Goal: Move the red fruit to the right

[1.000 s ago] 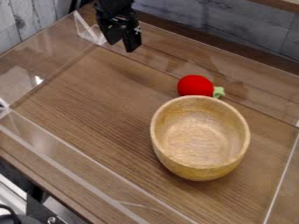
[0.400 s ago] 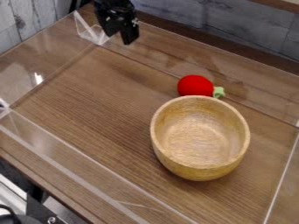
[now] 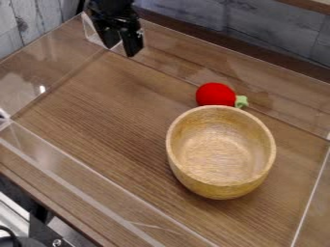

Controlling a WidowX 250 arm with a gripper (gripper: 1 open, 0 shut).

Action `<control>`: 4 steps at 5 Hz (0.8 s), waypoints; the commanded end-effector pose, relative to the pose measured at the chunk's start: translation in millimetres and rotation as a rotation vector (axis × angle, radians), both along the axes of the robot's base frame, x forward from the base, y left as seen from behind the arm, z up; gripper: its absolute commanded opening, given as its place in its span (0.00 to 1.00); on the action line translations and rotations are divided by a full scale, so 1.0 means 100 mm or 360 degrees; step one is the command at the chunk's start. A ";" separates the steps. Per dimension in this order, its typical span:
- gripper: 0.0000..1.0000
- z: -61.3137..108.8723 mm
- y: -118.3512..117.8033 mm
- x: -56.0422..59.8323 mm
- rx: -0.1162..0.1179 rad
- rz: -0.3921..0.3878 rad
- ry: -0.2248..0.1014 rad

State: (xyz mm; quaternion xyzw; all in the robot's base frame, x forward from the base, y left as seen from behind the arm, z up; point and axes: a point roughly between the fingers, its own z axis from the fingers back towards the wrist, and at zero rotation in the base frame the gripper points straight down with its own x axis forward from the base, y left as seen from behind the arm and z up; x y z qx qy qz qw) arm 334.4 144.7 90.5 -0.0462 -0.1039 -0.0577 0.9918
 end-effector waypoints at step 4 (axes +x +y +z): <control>1.00 0.60 0.33 -0.16 0.0125 0.0109 -0.0101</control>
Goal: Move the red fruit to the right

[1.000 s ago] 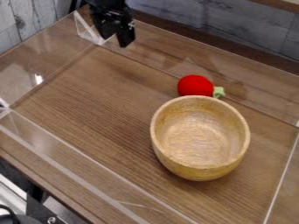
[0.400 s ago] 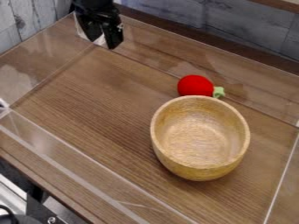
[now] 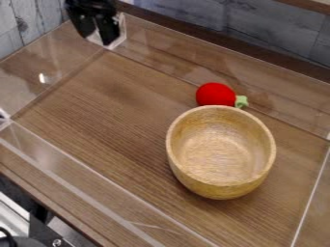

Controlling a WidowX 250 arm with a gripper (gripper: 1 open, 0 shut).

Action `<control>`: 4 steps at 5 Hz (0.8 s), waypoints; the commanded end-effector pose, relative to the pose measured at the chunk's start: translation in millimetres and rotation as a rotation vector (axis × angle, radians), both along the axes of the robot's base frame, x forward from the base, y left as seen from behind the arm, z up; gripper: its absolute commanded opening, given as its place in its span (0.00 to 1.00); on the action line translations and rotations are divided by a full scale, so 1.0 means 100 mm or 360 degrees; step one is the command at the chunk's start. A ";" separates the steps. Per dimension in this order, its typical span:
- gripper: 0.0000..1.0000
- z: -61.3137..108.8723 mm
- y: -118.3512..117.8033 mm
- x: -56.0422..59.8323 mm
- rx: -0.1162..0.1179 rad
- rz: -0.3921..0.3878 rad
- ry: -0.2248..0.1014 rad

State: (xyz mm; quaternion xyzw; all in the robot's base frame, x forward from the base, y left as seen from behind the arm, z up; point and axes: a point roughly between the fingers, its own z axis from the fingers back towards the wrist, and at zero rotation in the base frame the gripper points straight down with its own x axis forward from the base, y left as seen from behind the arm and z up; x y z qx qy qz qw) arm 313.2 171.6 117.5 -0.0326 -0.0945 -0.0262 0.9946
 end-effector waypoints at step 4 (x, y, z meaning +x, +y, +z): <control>1.00 0.09 0.20 -0.06 0.0120 -0.0276 -0.0155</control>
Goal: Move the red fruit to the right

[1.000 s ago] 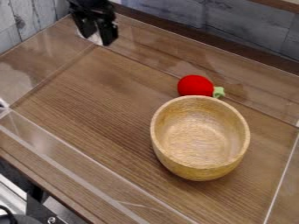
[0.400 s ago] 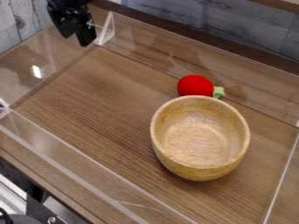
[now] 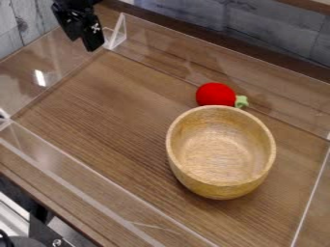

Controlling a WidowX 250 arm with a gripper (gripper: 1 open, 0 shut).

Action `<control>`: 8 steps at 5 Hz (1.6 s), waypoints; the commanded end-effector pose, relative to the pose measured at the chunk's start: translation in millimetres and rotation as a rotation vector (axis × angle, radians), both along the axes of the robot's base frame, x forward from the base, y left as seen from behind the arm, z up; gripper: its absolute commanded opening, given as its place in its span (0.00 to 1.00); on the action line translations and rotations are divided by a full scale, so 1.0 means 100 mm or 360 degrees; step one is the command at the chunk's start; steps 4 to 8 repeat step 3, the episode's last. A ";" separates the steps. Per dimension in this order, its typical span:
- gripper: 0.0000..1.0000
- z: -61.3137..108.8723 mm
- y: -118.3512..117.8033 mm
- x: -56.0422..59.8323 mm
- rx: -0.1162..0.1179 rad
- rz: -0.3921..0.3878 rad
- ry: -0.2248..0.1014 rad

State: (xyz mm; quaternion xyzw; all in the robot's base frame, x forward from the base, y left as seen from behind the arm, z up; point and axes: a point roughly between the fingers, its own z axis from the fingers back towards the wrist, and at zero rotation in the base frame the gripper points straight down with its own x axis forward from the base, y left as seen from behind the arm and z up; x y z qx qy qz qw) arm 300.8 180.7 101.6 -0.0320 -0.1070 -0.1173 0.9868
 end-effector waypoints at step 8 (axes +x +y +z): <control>0.00 0.01 0.10 0.08 0.0100 0.0077 -0.0126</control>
